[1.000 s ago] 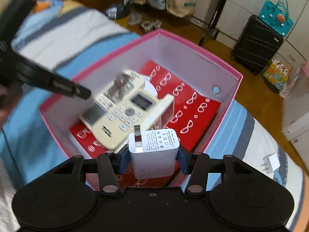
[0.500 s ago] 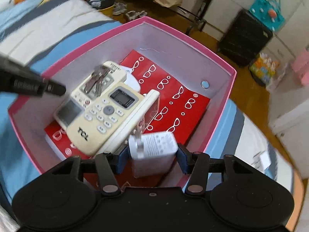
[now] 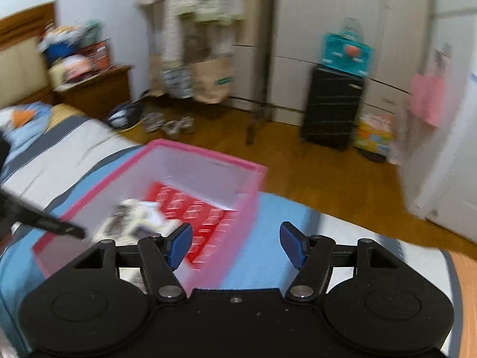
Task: Organize rigid objects
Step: 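Open the right gripper to release the charger beside the power bank, then move the right gripper to the small white cube charger and grasp it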
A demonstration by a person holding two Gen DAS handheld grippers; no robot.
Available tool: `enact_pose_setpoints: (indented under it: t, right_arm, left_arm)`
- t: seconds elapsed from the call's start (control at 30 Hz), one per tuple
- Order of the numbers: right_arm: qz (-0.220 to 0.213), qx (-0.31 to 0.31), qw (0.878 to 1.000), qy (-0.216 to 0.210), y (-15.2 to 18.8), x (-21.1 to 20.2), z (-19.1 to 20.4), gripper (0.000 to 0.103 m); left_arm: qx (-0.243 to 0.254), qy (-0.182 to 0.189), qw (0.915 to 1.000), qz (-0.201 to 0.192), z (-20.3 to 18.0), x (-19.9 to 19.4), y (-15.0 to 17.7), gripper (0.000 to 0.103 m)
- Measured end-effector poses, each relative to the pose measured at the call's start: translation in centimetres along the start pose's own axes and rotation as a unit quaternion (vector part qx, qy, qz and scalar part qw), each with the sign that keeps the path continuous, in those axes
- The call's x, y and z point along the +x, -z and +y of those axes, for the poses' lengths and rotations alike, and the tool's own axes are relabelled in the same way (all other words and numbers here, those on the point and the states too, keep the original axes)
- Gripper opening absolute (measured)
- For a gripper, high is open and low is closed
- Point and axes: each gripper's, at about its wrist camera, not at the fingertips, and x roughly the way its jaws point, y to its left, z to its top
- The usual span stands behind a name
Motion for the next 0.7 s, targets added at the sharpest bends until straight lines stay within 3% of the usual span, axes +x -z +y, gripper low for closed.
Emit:
enact_pose_setpoints:
  t: [0.17, 0.37, 0.57, 0.63, 0.7]
  right_arm:
    - [0.012, 0.107, 0.994, -0.009, 1.0, 0.3, -7.4, 0.070]
    - [-0.003, 0.180, 0.984, -0.018, 4.3, 3.2, -12.8, 0.069]
    - [0.005, 0.256, 0.967, 0.004, 7.9, 7.7, -16.4, 0.070]
    - [0.033, 0.303, 0.953, 0.008, 8.4, 9.3, -17.5, 0.070]
    - [0.034, 0.331, 0.943, 0.001, 8.9, 10.2, -17.9, 0.070]
  left_arm:
    - [-0.001, -0.006, 1.0000, 0.001, -0.2, 0.0, 0.0, 0.008]
    - [0.002, -0.013, 0.9999, 0.002, -0.4, 0.1, 0.0, 0.008]
    - [0.000, -0.012, 0.9999, 0.004, -0.3, 0.3, -0.1, 0.009]
    - [0.002, -0.017, 0.9998, 0.004, -0.3, 0.3, -0.1, 0.012]
    - [0.004, -0.018, 0.9998, 0.003, -0.3, 0.3, 0.0, 0.012]
